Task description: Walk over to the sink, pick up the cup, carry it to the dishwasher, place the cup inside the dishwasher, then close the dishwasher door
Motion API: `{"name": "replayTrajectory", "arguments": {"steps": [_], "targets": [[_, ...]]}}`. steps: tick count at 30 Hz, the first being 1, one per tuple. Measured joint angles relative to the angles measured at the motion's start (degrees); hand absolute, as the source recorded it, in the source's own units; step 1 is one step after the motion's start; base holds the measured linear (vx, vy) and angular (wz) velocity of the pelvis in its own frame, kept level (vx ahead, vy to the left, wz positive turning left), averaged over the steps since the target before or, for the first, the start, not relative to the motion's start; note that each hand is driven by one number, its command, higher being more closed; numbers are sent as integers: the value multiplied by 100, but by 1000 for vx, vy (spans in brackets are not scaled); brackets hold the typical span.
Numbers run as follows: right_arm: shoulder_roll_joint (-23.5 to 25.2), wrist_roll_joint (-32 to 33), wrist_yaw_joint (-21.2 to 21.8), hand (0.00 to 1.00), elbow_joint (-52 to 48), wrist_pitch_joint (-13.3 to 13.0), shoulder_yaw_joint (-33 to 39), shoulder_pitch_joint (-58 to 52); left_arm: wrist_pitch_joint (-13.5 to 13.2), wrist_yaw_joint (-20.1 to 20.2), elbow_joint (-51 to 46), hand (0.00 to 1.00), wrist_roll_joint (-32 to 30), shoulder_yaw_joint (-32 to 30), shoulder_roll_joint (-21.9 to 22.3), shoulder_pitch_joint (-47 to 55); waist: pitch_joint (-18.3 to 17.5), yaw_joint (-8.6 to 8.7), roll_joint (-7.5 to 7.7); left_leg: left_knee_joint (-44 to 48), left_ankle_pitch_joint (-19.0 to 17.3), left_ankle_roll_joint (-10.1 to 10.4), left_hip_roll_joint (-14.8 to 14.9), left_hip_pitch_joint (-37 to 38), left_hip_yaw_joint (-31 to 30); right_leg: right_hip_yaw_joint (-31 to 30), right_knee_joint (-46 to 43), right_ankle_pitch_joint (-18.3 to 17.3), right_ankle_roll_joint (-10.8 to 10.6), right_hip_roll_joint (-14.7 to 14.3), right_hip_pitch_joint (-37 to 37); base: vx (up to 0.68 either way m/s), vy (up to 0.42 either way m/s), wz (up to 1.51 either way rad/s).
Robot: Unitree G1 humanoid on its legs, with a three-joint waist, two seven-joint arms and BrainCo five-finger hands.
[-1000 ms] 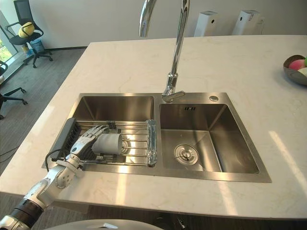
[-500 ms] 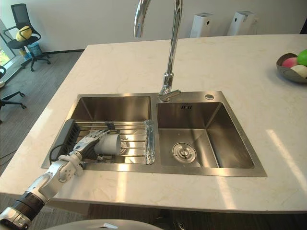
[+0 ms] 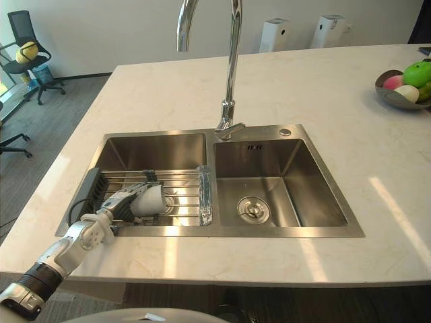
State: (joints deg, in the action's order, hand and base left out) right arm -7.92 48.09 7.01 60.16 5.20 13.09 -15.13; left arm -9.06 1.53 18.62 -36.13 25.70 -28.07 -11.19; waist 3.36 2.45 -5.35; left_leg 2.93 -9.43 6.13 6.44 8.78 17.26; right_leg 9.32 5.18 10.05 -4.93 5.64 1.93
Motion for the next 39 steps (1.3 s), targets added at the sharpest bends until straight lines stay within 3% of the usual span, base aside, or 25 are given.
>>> {"name": "replayTrajectory", "arguments": {"steps": [8, 10, 14, 17, 18, 27, 33, 38, 39], "targets": [[-121, 1, 1, 0, 158, -1, -170, -32, 324, 277, 66, 0, 343, 39, -11, -84, 0, 29, 0, 0, 1, 2, -24, 1, 6, -77, -1, 35, -24, 1, 19, -6, -2, -1], [-121, 2, 2, 0, 155, -3, -178, -28, 486, 587, 127, 0, 470, 112, -33, -179, 0, 67, -2, 0, 1, 2, -34, 2, 6, -87, -1, 46, -38, 7, 22, 0, 0, 0], [-121, 2, 1, 0, 156, 3, -181, -21, 692, 796, 257, 0, 968, 172, -117, -305, 2, 131, 1, 0, 1, 1, -46, 7, 9, -114, -1, 51, -39, 8, 30, -11, -6, -4], [-121, 1, -2, 0, 157, 7, -192, -5, 820, 1243, 337, 0, 1414, 211, -82, -496, 3, 295, 0, -3, -6, -9, -47, 11, 38, -173, 0, 51, -37, -6, 41, 12, -4, -11], [-119, 0, -2, 0, 156, 11, -191, -5, 827, 1319, 360, 100, 1409, 224, -1, -545, 4, 335, 1, -5, -10, -8, -46, 17, 78, -219, -1, 51, -37, -18, 63, 14, 0, -17], [-99, -1, 4, 0, 153, 11, -164, -18, 276, 1286, 481, 100, 675, 202, 347, -782, 13, 429, 14, -21, -58, -11, -20, 71, 187, -244, 0, 49, -34, -61, 79, 9, 1, -5], [-100, 1, 5, 0, 146, 2, -183, -15, -177, 558, 565, 100, 240, 427, 349, -754, 56, 459, 11, -117, -57, -11, 12, 209, 200, -221, 0, -19, -55, -106, -2, 0, 0, 0], [-111, 1, 4, 0, 148, -5, -233, -4, -509, -287, 563, 100, -95, 610, 324, -679, 108, 523, -10, -136, -60, -9, 12, 224, 143, -138, 0, -53, -65, -100, -4, 11, -14, 6], [-110, 0, 5, 0, 148, -4, -243, 11, -554, -664, 540, 100, -261, 607, 321, -634, 168, 536, -22, -133, -60, -8, 15, 227, 116, -97, 0, -61, -59, -98, -24, -24, -21, 7]]}}
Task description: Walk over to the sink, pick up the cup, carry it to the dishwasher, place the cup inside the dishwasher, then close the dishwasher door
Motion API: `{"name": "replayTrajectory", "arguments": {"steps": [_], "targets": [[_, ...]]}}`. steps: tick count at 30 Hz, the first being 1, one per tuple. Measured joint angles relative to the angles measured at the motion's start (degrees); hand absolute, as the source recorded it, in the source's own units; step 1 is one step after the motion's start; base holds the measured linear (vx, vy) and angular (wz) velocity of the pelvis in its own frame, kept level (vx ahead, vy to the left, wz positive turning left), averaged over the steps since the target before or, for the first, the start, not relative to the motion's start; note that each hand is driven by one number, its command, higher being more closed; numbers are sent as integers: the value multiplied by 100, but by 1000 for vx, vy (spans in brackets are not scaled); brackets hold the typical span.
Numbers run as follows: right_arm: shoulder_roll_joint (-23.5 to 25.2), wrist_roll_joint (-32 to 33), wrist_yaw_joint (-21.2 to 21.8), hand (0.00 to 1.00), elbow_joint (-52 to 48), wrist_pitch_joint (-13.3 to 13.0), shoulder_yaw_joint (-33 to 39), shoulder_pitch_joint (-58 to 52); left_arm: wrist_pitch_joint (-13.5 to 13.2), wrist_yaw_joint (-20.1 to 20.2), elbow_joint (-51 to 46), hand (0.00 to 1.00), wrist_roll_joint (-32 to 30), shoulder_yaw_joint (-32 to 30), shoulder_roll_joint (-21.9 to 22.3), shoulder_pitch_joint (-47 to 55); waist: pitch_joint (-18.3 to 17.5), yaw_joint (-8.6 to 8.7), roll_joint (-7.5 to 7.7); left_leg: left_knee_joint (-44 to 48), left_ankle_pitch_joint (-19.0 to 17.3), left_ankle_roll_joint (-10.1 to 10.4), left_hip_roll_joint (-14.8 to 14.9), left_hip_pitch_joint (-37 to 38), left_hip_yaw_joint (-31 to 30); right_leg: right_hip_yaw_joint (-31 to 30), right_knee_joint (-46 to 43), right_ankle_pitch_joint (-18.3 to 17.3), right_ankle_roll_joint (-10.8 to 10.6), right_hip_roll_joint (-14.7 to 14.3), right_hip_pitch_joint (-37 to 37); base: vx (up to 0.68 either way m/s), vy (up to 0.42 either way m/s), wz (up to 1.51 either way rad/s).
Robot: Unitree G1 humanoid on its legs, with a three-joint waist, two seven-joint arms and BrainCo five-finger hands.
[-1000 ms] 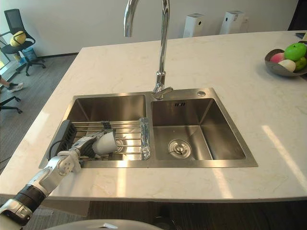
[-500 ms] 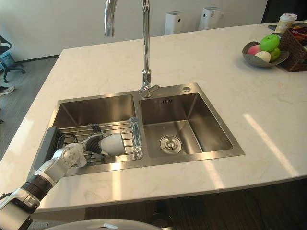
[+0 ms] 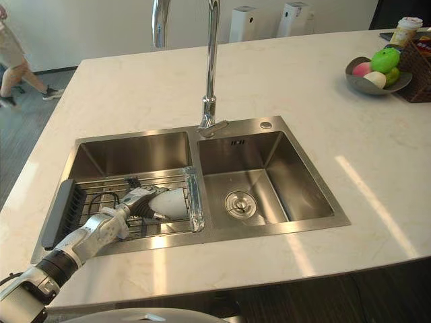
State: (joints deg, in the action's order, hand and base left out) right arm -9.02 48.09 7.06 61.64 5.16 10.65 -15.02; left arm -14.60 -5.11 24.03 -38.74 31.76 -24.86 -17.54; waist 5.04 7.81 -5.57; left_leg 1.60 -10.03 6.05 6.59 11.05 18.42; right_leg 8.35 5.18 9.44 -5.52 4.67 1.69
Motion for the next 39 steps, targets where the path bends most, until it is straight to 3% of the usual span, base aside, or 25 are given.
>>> {"name": "replayTrajectory", "arguments": {"steps": [1, 3, 6, 8, 9, 11, 13, 21, 23, 26, 28, 31, 34, 36, 37, 38, 39], "targets": [[0, 0, 1, 0, -2, 0, -3, 4, -8, -80, -11, 100, -35, -9, -1, 0, 11, 2, -3, 2, 0, 0, 1, -1, -10, 9, 0, -3, 0, 2, -4, -41, -28, 10], [5, -5, 13, 0, -2, 5, -102, 11, -9, -724, -10, 100, -323, -36, -144, 36, 96, 47, 9, 17, 1, 1, 28, -7, -79, 77, 0, -30, 18, 3, -44, -35, -25, 12], [2, -25, 18, 0, 7, 6, -98, -27, -52, -1356, -52, 100, -448, -240, -218, 252, 98, 62, 8, 18, 7, 11, 72, -36, -170, 187, 0, -68, 28, -1, -71, -14, -33, 18], [4, -133, 41, 0, 1, 5, -96, 3, -263, -1876, -137, 100, -556, -712, -377, 532, 99, 39, 7, 37, 34, 23, 97, -136, -358, 369, -1, -106, 33, 6, -90, -3, -39, 35], [3, -133, 43, 0, 0, 3, -95, 5, -301, -1944, -184, 100, -559, -768, -440, 574, 101, 21, 4, 39, 38, 25, 99, -145, -398, 403, -1, -115, 33, 6, -100, 8, -36, 49], [-28, -260, 62, 0, 1, -1, -87, 13, -719, -2337, -780, 100, -462, -1256, -804, 990, 113, -123, 14, 83, 53, 25, 113, -208, -666, 671, -1, -175, 19, 7, -219, 15, -28, 53], [-91, -353, 110, 0, 2, 2, -69, 51, -849, -2442, -1316, 100, -370, -1542, -905, 1240, 150, -276, 31, 145, 61, 12, 92, -268, -859, 846, -1, -184, 19, 41, -297, -5, -10, 52], [-101, -578, 245, 0, 9, 12, 162, 483, -824, -2555, -2851, 100, 24, -2958, -859, 2369, 175, -826, 48, 234, 266, -96, -111, -620, -1649, 1504, 0, -189, 18, 281, -459, -67, 5, 49], [-98, -585, 246, 0, 10, 10, 186, 495, -832, -2579, -3121, 100, 198, -3313, -670, 2632, 201, -980, 37, 234, 289, -96, -116, -643, -1777, 1624, 0, -201, 15, 288, -545, -105, -21, 37], [-126, -829, 241, 0, 9, 14, 193, 506, -876, -2591, -3504, 100, 842, -3921, -31, 3062, 210, -1159, 14, 342, 233, -84, -105, -844, -2015, 1839, -2, -264, 71, 288, -578, -97, -20, 34], [-139, -969, 234, 0, 12, 33, 245, 501, -902, -2593, -3605, 100, 1464, -4312, 496, 3185, 203, -1259, -19, 467, 250, -113, -100, -1006, -2154, 1964, -4, -271, 89, 275, -555, -44, -18, 33], [-133, -1272, 237, 0, 47, 98, 326, 427, -927, -2580, -3855, 100, 2947, -4962, 1485, 3319, 197, -1421, -54, 643, 301, -53, -98, -1214, -2372, 2184, -43, -293, 97, 250, -567, -14, -15, 39], [-58, -1477, 225, 0, 222, 113, 373, 231, -915, -2576, -4196, 100, 3589, -5198, 2107, 3472, 208, -1577, -37, 336, 725, -42, -191, -1358, -2630, 2673, -49, -303, 90, 313, -597, -39, -15, 88], [-11, -1459, 218, 0, 223, 71, 407, 22, -922, -2444, -4424, 100, 3877, -5203, 2353, 3504, 248, -1529, -51, 112, 1143, -221, -346, -1427, -2355, 3219, -53, -399, 58, 481, -809, -109, 53, 159], [-11, -1448, 212, 0, 186, 33, 414, -175, -949, -2392, -4624, 100, 4070, -5272, 2433, 3487, 300, -1485, -113, 26, 1008, -582, -316, -1382, -1864, 3619, -97, -473, -13, 533, -1027, -113, 117, 159], [18, -1431, 177, 0, 12, 12, 405, -330, -1048, -2319, -4713, 100, 4192, -5551, 2410, 3502, 307, -1468, -87, 120, 878, -791, -116, -1375, -994, 3926, -137, -480, -19, 616, -1179, -111, 114, 150], [31, -1405, 169, 0, -110, 3, 400, -376, -1107, -2323, -4732, 100, 4242, -5694, 2399, 3493, 304, -1414, -65, 158, 839, -865, 0, -1383, -558, 4082, -163, -478, -15, 668, -1220, -98, 124, 124]]}}
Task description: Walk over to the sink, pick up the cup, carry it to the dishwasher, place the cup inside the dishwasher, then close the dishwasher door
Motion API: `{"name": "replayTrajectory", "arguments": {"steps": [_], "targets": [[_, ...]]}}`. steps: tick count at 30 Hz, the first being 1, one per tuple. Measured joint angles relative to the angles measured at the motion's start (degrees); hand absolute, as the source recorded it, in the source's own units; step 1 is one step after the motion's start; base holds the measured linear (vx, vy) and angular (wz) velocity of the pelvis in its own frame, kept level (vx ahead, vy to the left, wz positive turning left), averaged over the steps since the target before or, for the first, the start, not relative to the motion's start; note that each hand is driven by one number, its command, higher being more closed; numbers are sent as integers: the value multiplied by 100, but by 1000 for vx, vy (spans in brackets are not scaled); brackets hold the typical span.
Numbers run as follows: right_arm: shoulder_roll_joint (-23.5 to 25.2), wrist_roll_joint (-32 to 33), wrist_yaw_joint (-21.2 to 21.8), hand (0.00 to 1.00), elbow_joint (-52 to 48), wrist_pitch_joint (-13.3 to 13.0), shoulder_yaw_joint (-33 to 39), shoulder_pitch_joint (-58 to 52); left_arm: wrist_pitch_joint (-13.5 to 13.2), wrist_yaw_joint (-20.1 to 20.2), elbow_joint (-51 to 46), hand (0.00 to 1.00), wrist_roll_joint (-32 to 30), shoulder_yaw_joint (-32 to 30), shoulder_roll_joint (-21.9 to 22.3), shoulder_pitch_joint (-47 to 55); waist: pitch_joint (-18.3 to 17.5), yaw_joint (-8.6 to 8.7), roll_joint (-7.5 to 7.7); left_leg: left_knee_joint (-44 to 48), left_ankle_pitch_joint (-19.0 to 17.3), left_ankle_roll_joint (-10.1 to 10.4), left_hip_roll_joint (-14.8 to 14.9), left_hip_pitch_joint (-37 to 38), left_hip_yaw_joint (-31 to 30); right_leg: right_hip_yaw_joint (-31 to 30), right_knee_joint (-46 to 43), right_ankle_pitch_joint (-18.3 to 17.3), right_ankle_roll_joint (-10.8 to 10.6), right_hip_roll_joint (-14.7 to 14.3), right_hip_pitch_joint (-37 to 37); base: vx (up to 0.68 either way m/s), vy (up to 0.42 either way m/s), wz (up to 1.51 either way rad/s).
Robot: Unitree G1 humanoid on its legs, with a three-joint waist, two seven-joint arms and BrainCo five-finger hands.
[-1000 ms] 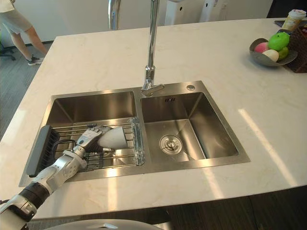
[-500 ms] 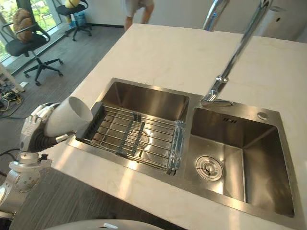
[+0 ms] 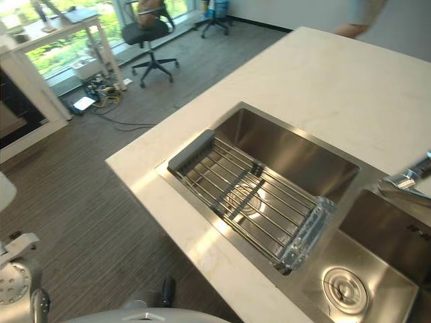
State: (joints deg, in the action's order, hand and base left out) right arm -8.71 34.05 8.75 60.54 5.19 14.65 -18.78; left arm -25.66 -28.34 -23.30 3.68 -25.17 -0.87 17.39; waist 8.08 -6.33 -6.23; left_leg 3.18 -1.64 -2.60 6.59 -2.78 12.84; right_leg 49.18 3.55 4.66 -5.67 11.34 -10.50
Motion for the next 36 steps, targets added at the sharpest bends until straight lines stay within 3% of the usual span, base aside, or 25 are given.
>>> {"name": "replayTrajectory", "arguments": {"steps": [2, 3, 4, 5, 6, 7, 8, 9, 11, 12, 13, 14, 15, 18, 20, 21, 22, 23, 24, 25, 26, 29, 30, 33, 36], "targets": [[14, 32, -18, 0, -171, 6, -36, -101, -244, -87, 2, 100, 79, -340, -13, -109, -60, 60, 96, 190, -102, -265, 213, -29, 1304, 378, -259, -11, 7, 436, 142, -41, 219, 83], [-73, 49, -20, 0, -311, 18, -46, 14, -477, -150, 10, 100, 99, -335, -20, -271, -62, 7, 198, 1034, 17, -527, 406, -173, 1948, 357, -773, -22, 23, 993, 418, 44, 264, 36], [-93, 68, -21, 0, -445, 9, -43, 7, -565, -144, 12, 100, 125, -305, -37, -331, -83, 26, 194, 1413, 194, -738, 598, -201, 2164, 341, -1063, -42, 37, 1162, 510, 75, 255, 23], [-186, 122, -95, 0, -580, 2, -18, -9, -655, -137, 18, 100, 137, -224, -72, -372, -150, 20, 80, 1628, 554, -694, 704, -264, 2199, 278, -1419, -177, 61, 1251, 668, -106, 215, 93], [-251, 341, 12, 0, -543, 9, 37, 169, -820, -36, 278, 100, 311, 169, -206, -873, -202, 255, 49, 1298, 963, -891, 334, -711, 1926, -13, -2125, -950, 175, 1181, 1281, -193, 145, 124], [-189, 404, 57, 0, -528, 8, 100, 251, -820, 23, 362, 100, 355, 260, -221, -1091, -228, 390, 180, 557, 1430, -716, 35, -679, 1543, -49, -2006, -1071, 354, 1005, 1409, -276, 70, 157], [-20, 426, 102, 0, -511, 5, 242, 312, -822, 81, 399, 100, 397, 327, -292, -1314, -191, 509, 338, 192, 1588, -784, -163, -569, 1286, -129, -1755, -901, 615, 875, 1492, -207, -114, 147], [96, 462, 124, 0, -442, -106, 463, 419, -827, 234, 538, 100, 511, 565, -276, -1610, -82, 626, 420, 1278, 697, -914, 241, -417, 1546, 80, -1870, -765, 570, 1067, 1470, -226, -88, 106], [-54, 459, 103, 0, -430, -248, 462, 512, -691, 496, 510, 100, 969, 927, -252, -1547, -65, 619, 365, 1486, 253, 40, 631, 393, 1519, 48, -2124, -642, 510, 1329, 1542, -221, 164, 65], [-153, 583, 5, 0, -399, -291, 499, 520, -489, 671, 355, 100, 963, 1115, -236, -1540, -143, 635, 202, 1153, 196, 378, 714, 776, 1522, 137, -2411, -608, 466, 1569, 1676, -152, 379, 68], [-173, 655, -55, 0, -385, -298, 578, 540, -441, 773, 276, 100, 957, 1204, -245, -1563, -144, 646, 109, 908, 139, 534, 694, 943, 1523, 215, -2534, -576, 440, 1672, 1693, -168, 505, 86], [-159, 917, -210, 0, -335, -301, 723, 606, -339, 997, 103, 100, 957, 1263, -240, -1611, -95, 666, -52, 439, -236, 1001, 555, 1117, 1622, 391, -2604, -388, 364, 1813, 1640, -158, 432, 75], [-144, 994, -307, 0, -315, -290, 818, 623, -295, 1025, 26, 100, 958, 1263, -248, -1616, -98, 652, -80, 349, -419, 1278, 526, 1142, 1725, 475, -2569, -238, 308, 1854, 1589, -230, 499, 73], [358, 1184, -582, 0, -100, -198, 1099, 501, 4, 848, -67, 100, 1117, 1117, -422, -1337, 4, 460, 366, 885, -884, 1069, 198, 1039, 1388, 481, -1768, 574, 359, 2032, 948, -252, 427, 82], [608, 1030, -510, 0, -129, 32, 1415, 184, 85, 890, 233, 100, 1374, 1286, -417, -1198, -11, 481, 528, 1355, -1157, 786, 46, 516, 429, -752, -2167, 1491, 802, 2234, 946, -157, 393, 173], [659, 967, -482, 0, -107, 35, 1534, 94, 52, 949, 436, 100, 1383, 1439, -398, -1182, -2, 510, 461, 1359, -1141, 727, 27, 371, 122, -1420, -2403, 1612, 995, 2193, 1146, -44, 243, 214], [813, 728, -398, 0, -71, 37, 1696, -22, 6, 1114, 840, 100, 1422, 1702, -374, -1146, -48, 532, 441, 1252, -978, 634, 87, 178, -444, -2744, -2554, 651, 429, 1619, 1350, 31, 150, 236], [992, 525, -281, 0, -67, -17, 1700, -144, 10, 1195, 1199, 100, 1429, 1957, -348, -1143, -63, 542, 518, 936, -708, 572, 53, 111, -911, -3644, -2402, -197, 78, 938, 1350, 64, 118, 227], [1070, 397, -172, 0, -64, -93, 1673, -202, 12, 1266, 1341, 100, 1428, 2107, -348, -1135, -66, 542, 578, 766, -560, 557, 23, 113, -1094, -3960, -2295, -480, 30, 666, 1354, 97, 76, 195], [1125, 194, -24, 0, -92, -237, 1420, -267, 29, 1404, 1515, 100, 1423, 2420, -352, -1059, -60, 542, 681, 498, -340, 547, -73, 163, -1398, -4428, -2110, -844, -207, 216, 1371, 120, 29, 156], [1085, -7, 83, 0, -203, -363, 1098, -260, 124, 1587, 1547, 100, 1430, 2715, -354, -954, -75, 562, 755, 372, -225, 535, -222, 208, -1614, -4620, -2050, -992, -348, 11, 1443, 159, 6, 162], [884, -293, 136, 0, -620, -373, 424, -279, 387, 2225, 1499, 100, 1659, 3078, -365, -943, -139, 660, 855, 477, -200, 523, -491, 181, -1604, -4962, -1951, -914, -285, -105, 1391, 87, -26, 110], [765, -273, 94, 0, -687, -357, 185, -140, 486, 2496, 1500, 100, 1827, 3163, -381, -949, -231, 667, 976, 469, -205, 532, -560, 195, -1512, -4876, -1820, -838, -280, -95, 1302, 66, -91, 79], [240, -97, 55, 0, -696, -239, -699, -107, 643, 2700, 1503, 100, 2151, 3354, -380, -919, -290, 435, 829, -48, 102, 729, -365, 334, -1207, -4777, -1111, -864, -277, -206, 1059, 65, -143, 3], [66, -3, -89, 0, -805, -197, -1013, -63, 737, 2730, 1506, 100, 2208, 3389, -350, -925, -299, 584, 742, -273, 226, 801, -200, 459, -1092, -4756, -1013, -795, -179, -375, 1040, -41, -146, -27]]}}
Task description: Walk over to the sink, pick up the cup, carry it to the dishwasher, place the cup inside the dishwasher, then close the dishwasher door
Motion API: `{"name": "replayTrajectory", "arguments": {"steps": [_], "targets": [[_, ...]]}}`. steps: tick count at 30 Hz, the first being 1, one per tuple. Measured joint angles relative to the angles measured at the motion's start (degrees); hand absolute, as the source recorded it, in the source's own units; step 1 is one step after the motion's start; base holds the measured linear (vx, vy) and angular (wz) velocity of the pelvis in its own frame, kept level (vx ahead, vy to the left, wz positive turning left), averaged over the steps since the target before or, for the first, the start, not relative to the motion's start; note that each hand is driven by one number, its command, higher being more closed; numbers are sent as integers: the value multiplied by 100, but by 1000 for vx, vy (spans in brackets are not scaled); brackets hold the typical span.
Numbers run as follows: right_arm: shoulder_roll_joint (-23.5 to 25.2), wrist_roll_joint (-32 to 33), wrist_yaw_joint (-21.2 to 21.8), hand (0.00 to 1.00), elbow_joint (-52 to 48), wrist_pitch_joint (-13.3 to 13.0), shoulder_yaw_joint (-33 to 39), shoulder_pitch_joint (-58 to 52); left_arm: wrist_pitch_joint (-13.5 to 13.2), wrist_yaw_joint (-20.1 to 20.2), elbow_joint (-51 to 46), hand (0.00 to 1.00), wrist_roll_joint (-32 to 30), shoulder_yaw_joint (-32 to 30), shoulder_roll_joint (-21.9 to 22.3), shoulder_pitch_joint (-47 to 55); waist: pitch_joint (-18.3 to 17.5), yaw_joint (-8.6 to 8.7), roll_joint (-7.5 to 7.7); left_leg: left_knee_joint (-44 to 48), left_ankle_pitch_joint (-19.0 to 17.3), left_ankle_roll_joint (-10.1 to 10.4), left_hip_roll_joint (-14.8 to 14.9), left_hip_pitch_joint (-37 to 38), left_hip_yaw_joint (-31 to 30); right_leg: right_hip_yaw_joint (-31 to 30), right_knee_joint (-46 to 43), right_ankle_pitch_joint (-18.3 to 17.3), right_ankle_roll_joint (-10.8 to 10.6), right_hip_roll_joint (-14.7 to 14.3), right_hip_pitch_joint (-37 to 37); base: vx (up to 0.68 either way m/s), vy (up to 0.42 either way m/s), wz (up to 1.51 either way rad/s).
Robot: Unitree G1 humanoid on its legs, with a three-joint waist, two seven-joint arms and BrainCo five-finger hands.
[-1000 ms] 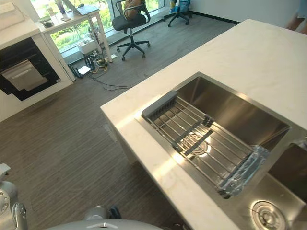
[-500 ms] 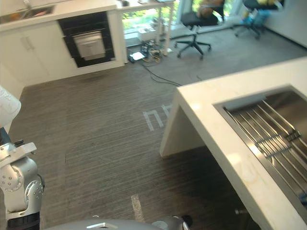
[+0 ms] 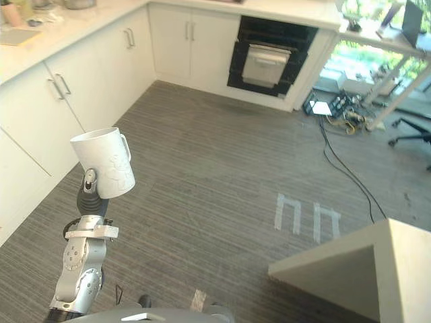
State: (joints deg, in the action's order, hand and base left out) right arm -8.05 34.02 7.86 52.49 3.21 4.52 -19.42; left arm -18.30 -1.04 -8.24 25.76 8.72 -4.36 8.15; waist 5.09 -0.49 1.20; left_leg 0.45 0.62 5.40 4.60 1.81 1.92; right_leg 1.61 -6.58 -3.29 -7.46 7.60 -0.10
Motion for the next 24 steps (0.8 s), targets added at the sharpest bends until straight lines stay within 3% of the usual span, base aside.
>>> {"name": "replayTrajectory", "arguments": {"steps": [1, 4, 5, 11, 13, 16, 17, 18, 19, 20, 21, 22, 23, 24], "targets": [[30, 164, -85, 0, 38, 49, 3, 35, 0, 24, 1, 100, -5, 45, 7, -7, 3, 68, -14, -94, 24, 29, 95, 165, 76, -16, 2, 36, 48, -96, -76, -100, -92, -34], [47, 379, 214, 0, 587, -104, 35, 245, -44, 34, 209, 100, 4, 39, 6, -128, -37, 131, -9, -249, -3, 56, 111, 343, 269, -66, 226, 91, 128, -114, -211, -108, -38, -28], [-99, 947, 317, 0, 697, -51, -161, 279, -431, -240, 704, 100, -128, 44, -193, 103, -117, 389, -187, -527, 347, 27, 33, 425, 452, -75, 728, 534, 54, -90, -287, -85, -8, -9], [-94, 948, 336, 0, 702, -44, -132, 263, -427, -252, 704, 100, -128, -8, -191, 102, -117, 387, -189, -492, 314, 34, 33, 384, 473, -3, 829, 557, 130, -88, -275, 0, 0, 0], [-77, 947, 357, 0, 713, 23, -63, 260, -365, -339, 704, 100, -126, -199, -176, 102, -117, 369, -188, -377, 278, 35, 65, 305, 517, 197, 980, 640, 247, -72, -317, -15, -6, -12], [47, 900, 447, 0, 762, 211, 300, 164, -85, -549, 664, 100, -116, -728, -107, 101, -147, 208, -195, 63, 28, 47, 201, 230, 809, 826, 1126, 803, 491, 15, -387, 3, -10, -43], [77, 824, 488, 0, 777, 275, 462, 170, 20, -633, 602, 100, -116, -919, -53, 71, -163, 180, -205, 271, -86, 2, 241, 102, 941, 982, 1136, 756, 647, 35, -348, -7, -6, -42], [78, 820, 551, 0, 794, 327, 557, 165, 75, -651, 596, 100, -117, -969, -18, 50, -187, 179, -219, 355, -132, -55, 259, 8, 1006, 1095, 1144, 652, 824, 36, -318, 35, 31, -16], [51, 806, 712, 0, 919, 394, 787, 184, 224, -696, 566, 100, -118, -1054, 117, -70, -294, 182, -432, 439, -252, -200, 344, -126, 1198, 1355, 728, 419, 838, 103, -173, 27, 46, 1], [89, 778, 999, 0, 884, 478, 927, 204, 313, -779, 438, 100, -119, -1273, 167, -263, -187, 186, -306, 739, -406, -160, 258, -198, 1278, 1464, -1593, -189, 667, 620, 595, 36, 46, 13], [235, 779, 1009, 0, 917, 488, 1009, 218, 346, -851, 420, 100, -119, -1372, 142, -353, -171, 209, -134, 936, -546, -141, 140, -190, 1268, 1517, -2353, -533, 556, 886, 744, 61, -49, 34], [497, 731, 872, 0, 1061, 555, 1277, 273, 521, -1045, 372, 100, -110, -1466, 80, -459, -196, 199, 222, 1331, -855, -56, -107, -176, 1203, 1747, -2447, -1038, 292, 1314, 575, 143, -68, 74], [561, 569, 747, 0, 1216, 569, 1517, 261, 710, -1153, 245, 100, -117, -1345, 135, -470, -217, 241, 274, 2109, -1115, -294, -243, -155, 1233, 2327, -2208, -1164, 39, 1652, -26, 186, -43, 77], [521, 455, 759, 0, 1212, 569, 1586, 156, 728, -1147, 173, 100, -137, -1209, 149, -453, -193, 200, 151, 2356, -1254, -416, -327, -191, 1280, 2351, -2447, -1132, 67, 1710, -145, 164, 131, 75]]}}
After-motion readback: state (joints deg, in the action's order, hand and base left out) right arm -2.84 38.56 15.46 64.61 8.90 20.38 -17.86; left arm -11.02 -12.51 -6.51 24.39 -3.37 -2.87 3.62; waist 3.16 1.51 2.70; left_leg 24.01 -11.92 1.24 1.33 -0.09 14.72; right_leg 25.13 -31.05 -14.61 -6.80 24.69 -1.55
